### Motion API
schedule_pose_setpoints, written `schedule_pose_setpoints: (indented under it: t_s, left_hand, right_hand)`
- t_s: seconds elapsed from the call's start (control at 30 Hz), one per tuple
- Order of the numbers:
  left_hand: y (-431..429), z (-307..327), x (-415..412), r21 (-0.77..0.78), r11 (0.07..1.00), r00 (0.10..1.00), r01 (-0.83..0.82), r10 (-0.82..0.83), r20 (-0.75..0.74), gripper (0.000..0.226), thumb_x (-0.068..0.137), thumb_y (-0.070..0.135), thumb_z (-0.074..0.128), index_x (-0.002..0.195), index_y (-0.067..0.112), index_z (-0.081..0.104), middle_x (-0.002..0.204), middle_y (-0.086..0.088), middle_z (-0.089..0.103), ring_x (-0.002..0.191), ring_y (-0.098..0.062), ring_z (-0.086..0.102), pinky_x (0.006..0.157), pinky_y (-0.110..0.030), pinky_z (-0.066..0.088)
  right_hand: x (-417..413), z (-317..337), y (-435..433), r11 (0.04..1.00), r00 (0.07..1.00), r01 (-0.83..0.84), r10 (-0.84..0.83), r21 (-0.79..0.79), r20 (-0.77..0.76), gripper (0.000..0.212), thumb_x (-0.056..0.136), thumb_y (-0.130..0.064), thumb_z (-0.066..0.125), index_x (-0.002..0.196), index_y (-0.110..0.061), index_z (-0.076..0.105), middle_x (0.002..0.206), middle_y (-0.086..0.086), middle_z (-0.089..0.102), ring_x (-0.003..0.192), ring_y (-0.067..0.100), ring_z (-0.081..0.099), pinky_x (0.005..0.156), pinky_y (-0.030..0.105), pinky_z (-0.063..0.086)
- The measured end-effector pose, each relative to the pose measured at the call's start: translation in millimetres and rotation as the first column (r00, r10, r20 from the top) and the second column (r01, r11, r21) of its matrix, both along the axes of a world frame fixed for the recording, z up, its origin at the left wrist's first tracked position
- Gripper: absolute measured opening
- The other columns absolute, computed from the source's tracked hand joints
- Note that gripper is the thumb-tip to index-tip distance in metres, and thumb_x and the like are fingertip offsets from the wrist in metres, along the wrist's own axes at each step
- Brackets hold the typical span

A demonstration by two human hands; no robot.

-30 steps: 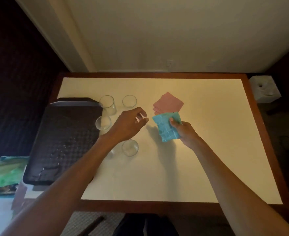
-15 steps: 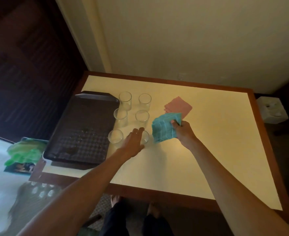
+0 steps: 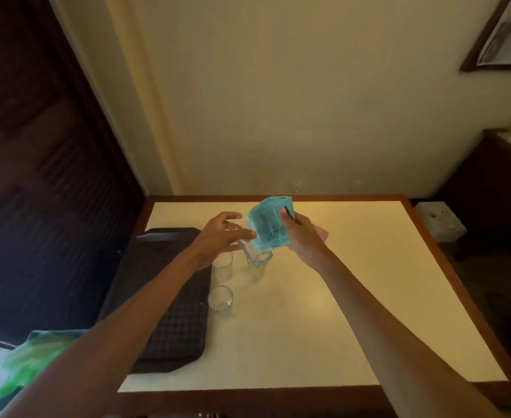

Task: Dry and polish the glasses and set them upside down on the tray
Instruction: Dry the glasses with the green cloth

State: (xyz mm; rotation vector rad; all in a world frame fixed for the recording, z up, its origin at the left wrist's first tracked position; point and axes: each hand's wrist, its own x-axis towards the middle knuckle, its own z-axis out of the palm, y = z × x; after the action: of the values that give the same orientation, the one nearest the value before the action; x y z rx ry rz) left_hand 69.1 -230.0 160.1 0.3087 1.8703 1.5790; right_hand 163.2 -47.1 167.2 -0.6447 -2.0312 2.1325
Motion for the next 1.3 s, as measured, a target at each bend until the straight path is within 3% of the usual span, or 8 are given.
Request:
schedule_pose_setpoints:
  t_s: [0.17,0.3,0.5,0.6,0.73,1.0,1.2,1.3]
  left_hand:
    - [10.3,40.4,-21.4,0.243,0.955,0.982,-0.171,0.147,0.115,0.043,0.090,0.029,0.076,0.123,0.002,0.069,0.095,-0.004,0.073,0.095,-0.024,0.064,0.076,-0.029,0.051]
    - [19.9,63.8,-27.4,0.395,0.905,0.978,-0.160,0.091,0.188,0.053,0.096,0.050,0.065,0.129,0.009,0.070,0.123,-0.014,0.073,0.113,-0.030,0.069,0.093,-0.043,0.057]
    - [26.4,97.2,-34.7,0.437,0.895,0.984,-0.092,0.016,0.175,0.059,0.104,0.057,0.041,0.120,0.008,0.069,0.107,-0.013,0.071,0.096,-0.025,0.067,0.086,-0.038,0.055]
    - [30.0,105.9,-37.0,0.462,0.878,0.965,-0.123,-0.002,0.262,0.071,0.104,0.064,0.033,0.133,0.008,0.066,0.126,-0.021,0.070,0.112,-0.033,0.067,0.104,-0.047,0.051]
    - [36.0,113.1,-35.5,0.488,0.861,0.956,-0.143,-0.008,0.294,0.067,0.106,0.059,0.034,0.131,0.006,0.065,0.109,-0.014,0.072,0.100,-0.027,0.071,0.087,-0.038,0.057]
    - [42.4,122.5,-37.8,0.480,0.858,0.982,-0.184,0.143,0.122,0.050,0.106,0.049,0.044,0.130,0.013,0.070,0.120,-0.013,0.072,0.114,-0.028,0.068,0.093,-0.043,0.057]
    - [58.6,126.9,-28.0,0.387,0.873,0.945,-0.296,0.328,-0.016,0.041,0.105,0.044,0.049,0.127,0.016,0.069,0.121,-0.007,0.073,0.114,-0.023,0.068,0.087,-0.034,0.057]
    - [65.0,135.8,-28.2,0.364,0.838,0.893,-0.406,0.448,-0.035,0.045,0.106,0.051,0.045,0.125,0.015,0.064,0.108,-0.004,0.070,0.101,-0.019,0.067,0.081,-0.032,0.055]
  right_hand:
    - [-24.0,48.8,-34.9,0.995,0.981,-0.085,0.076,-0.046,-0.179,0.036,0.104,-0.046,0.040,0.119,-0.022,0.063,0.119,0.007,0.069,0.112,0.024,0.065,0.100,0.042,0.050]
    - [-34.5,67.1,-53.6,0.988,0.957,-0.063,0.019,-0.144,-0.288,0.060,0.102,-0.055,0.025,0.130,-0.013,0.058,0.120,0.010,0.067,0.110,0.022,0.065,0.099,0.040,0.049]
    - [-49.4,80.6,-57.1,0.965,0.927,0.203,-0.135,0.168,-0.349,0.023,0.102,-0.029,0.053,0.116,-0.011,0.058,0.106,0.006,0.065,0.087,0.002,0.066,0.070,0.018,0.051]
    - [-56.1,80.7,-58.6,0.946,0.916,0.205,-0.095,0.251,-0.389,0.042,0.096,-0.034,0.062,0.127,-0.015,0.042,0.119,0.004,0.055,0.104,0.007,0.063,0.073,0.016,0.054]
    - [-67.8,79.7,-63.7,0.842,0.901,0.269,-0.049,0.467,-0.431,0.042,0.102,-0.044,0.044,0.136,-0.019,0.037,0.127,0.002,0.045,0.116,0.012,0.053,0.095,0.030,0.054]
    - [-86.3,109.6,-53.1,0.934,0.913,0.206,-0.076,0.292,-0.402,0.044,0.104,-0.051,0.032,0.127,-0.017,0.048,0.106,0.001,0.066,0.093,0.017,0.070,0.080,0.035,0.061]
    - [-95.0,128.8,-40.6,0.938,0.973,0.118,-0.175,-0.327,-0.151,0.063,0.101,-0.062,0.025,0.105,-0.018,0.071,0.092,0.004,0.074,0.085,0.019,0.072,0.075,0.036,0.060]
    - [-95.1,126.7,-50.7,0.966,0.981,0.098,-0.135,-0.238,-0.143,0.061,0.104,-0.058,0.019,0.110,-0.020,0.066,0.094,0.002,0.072,0.081,0.013,0.070,0.072,0.029,0.058]
